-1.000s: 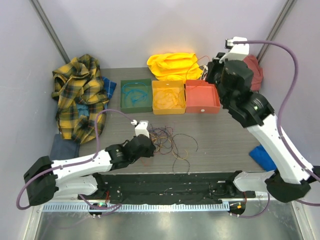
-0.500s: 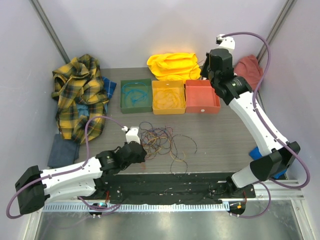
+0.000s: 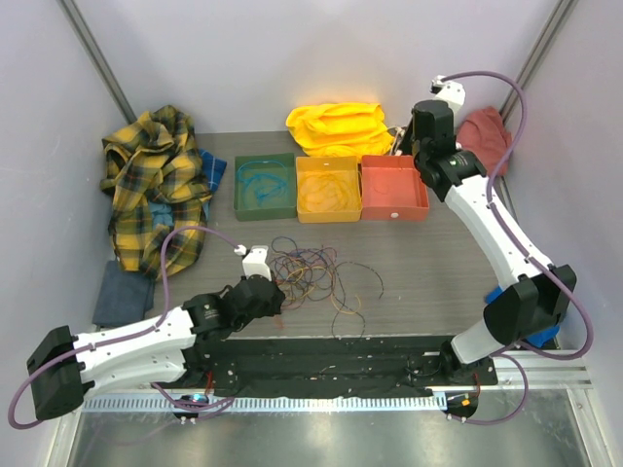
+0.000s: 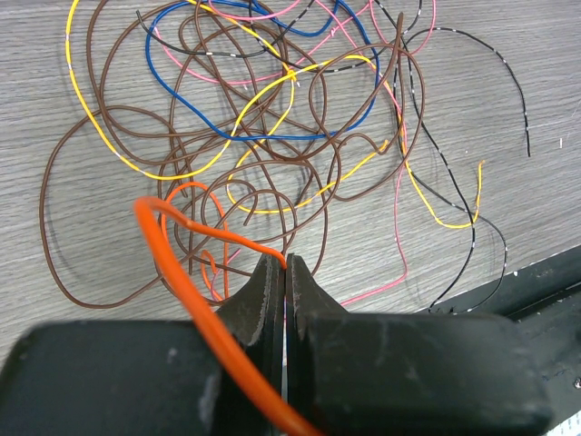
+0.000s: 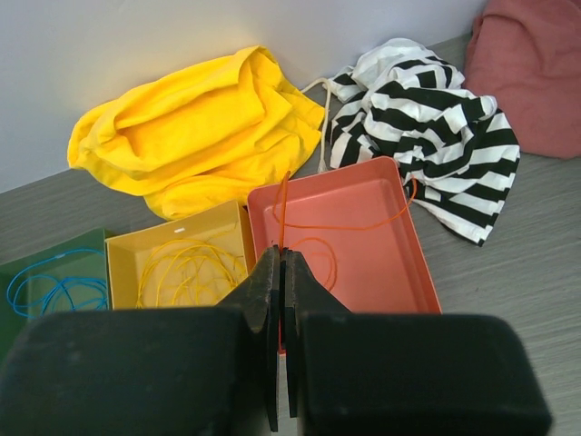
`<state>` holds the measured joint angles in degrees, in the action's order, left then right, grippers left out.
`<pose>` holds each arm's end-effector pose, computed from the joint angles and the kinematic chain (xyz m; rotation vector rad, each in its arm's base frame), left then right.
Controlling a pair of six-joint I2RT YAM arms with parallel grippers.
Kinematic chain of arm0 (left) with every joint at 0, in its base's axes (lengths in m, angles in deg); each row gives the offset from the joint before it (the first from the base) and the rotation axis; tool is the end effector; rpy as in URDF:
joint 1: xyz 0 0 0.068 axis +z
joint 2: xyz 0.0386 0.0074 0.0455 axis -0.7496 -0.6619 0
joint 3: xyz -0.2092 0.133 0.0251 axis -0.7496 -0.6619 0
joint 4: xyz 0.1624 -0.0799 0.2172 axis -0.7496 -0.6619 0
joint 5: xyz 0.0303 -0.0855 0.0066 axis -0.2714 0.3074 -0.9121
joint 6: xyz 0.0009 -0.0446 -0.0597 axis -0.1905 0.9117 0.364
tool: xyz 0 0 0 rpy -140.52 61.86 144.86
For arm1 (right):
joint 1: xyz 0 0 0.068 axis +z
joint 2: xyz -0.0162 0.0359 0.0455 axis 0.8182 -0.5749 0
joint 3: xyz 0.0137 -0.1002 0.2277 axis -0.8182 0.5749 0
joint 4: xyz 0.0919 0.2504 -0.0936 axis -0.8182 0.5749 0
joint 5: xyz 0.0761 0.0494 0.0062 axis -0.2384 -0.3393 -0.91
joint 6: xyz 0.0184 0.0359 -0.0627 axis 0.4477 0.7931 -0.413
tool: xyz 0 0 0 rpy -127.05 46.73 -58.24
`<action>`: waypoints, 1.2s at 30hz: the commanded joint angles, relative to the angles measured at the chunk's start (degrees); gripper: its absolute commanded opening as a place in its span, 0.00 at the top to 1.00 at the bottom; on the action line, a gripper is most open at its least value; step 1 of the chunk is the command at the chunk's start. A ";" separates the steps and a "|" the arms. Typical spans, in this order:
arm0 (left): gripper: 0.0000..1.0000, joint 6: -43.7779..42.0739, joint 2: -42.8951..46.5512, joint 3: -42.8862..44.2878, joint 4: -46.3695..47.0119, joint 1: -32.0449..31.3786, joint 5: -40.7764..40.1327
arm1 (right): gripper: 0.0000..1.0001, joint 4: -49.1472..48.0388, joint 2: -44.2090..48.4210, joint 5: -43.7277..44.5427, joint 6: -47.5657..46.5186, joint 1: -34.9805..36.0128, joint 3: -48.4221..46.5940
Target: Untangle the cables
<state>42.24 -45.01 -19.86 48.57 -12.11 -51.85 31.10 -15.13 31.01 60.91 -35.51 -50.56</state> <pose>0.1385 -0.1937 0.1553 -0.0010 2.2651 -0.5710 0.3813 0.1052 0.3809 0.3352 1.8566 0.0553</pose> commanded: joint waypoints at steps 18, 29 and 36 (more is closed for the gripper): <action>1.00 0.60 -1.10 0.48 0.17 0.20 -1.24 | 0.31 -7.62 -3.80 -5.21 3.57 -2.08 7.93; 1.00 -1.24 1.10 5.74 -1.75 0.37 -7.46 | 0.33 -6.74 16.76 -11.54 5.94 13.98 27.49; 0.95 -4.14 2.07 9.44 -2.99 0.81 -12.75 | 0.34 -14.55 17.31 -12.24 12.10 29.63 40.35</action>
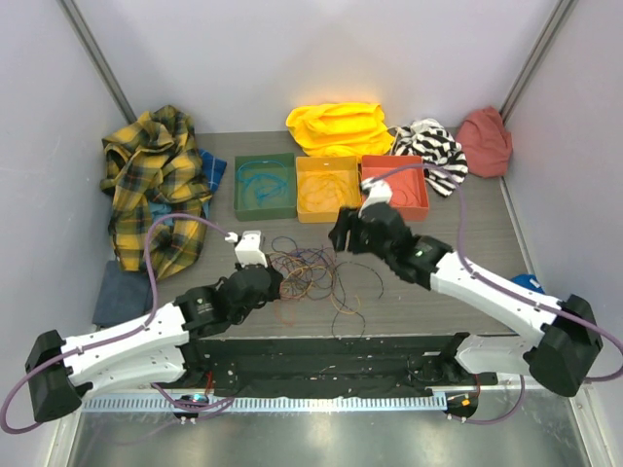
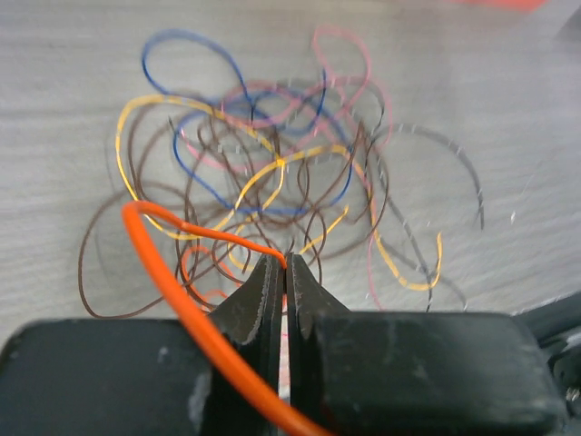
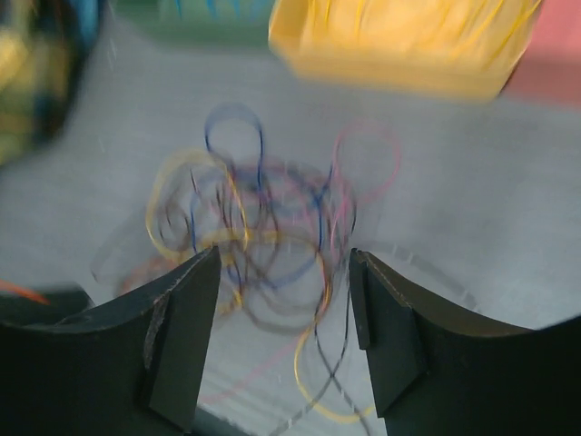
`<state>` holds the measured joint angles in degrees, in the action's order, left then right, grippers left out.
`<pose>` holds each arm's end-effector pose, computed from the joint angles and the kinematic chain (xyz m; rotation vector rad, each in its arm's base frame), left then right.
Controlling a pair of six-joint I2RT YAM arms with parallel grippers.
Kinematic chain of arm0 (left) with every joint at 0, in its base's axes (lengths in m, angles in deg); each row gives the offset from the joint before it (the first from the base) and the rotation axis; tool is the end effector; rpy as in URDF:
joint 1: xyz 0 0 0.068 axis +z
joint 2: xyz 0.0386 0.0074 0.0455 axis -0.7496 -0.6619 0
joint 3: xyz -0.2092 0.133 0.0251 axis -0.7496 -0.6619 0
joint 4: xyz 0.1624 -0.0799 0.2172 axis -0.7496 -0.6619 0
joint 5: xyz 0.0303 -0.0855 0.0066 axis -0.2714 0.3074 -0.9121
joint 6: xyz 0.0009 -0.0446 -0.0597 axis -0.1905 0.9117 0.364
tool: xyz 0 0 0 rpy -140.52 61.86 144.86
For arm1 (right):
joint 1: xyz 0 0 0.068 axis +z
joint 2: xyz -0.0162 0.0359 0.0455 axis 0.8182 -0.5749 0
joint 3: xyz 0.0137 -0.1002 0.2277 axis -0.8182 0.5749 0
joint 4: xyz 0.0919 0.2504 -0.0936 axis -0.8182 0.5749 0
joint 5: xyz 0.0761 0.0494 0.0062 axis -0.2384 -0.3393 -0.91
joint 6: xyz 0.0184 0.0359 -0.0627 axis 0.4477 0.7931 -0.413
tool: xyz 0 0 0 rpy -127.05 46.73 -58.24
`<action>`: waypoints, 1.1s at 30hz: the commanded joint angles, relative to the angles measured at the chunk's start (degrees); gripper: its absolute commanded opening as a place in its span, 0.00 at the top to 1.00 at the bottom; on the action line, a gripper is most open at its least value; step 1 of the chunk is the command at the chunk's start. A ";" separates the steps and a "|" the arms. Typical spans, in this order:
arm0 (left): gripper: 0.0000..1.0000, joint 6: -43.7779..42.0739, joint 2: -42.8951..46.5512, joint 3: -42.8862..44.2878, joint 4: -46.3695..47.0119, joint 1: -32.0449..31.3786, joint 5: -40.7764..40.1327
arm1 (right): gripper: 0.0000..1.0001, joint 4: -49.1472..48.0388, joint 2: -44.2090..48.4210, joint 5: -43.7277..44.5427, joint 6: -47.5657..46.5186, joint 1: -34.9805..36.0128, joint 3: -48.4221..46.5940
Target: Untangle the cables
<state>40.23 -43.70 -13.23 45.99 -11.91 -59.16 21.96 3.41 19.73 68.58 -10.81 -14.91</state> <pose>0.1482 -0.1948 0.2012 -0.0674 2.1260 -0.5296 0.2447 0.2150 0.2651 -0.1093 2.0847 0.5320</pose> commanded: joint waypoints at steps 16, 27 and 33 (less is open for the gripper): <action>1.00 -17.59 -1.61 26.16 4.42 2.19 -5.90 | 0.36 -15.36 6.32 -7.47 6.02 9.78 9.28; 0.99 -25.95 -8.46 45.43 6.18 2.20 3.06 | 0.37 -17.02 10.72 -8.26 2.76 10.31 7.00; 1.00 -25.69 -11.54 47.82 5.12 2.20 5.27 | 0.37 -19.58 8.71 -9.75 1.01 12.06 4.54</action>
<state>16.19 -53.78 32.56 51.24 -9.92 -56.51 7.49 12.96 11.36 72.01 -0.15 -6.47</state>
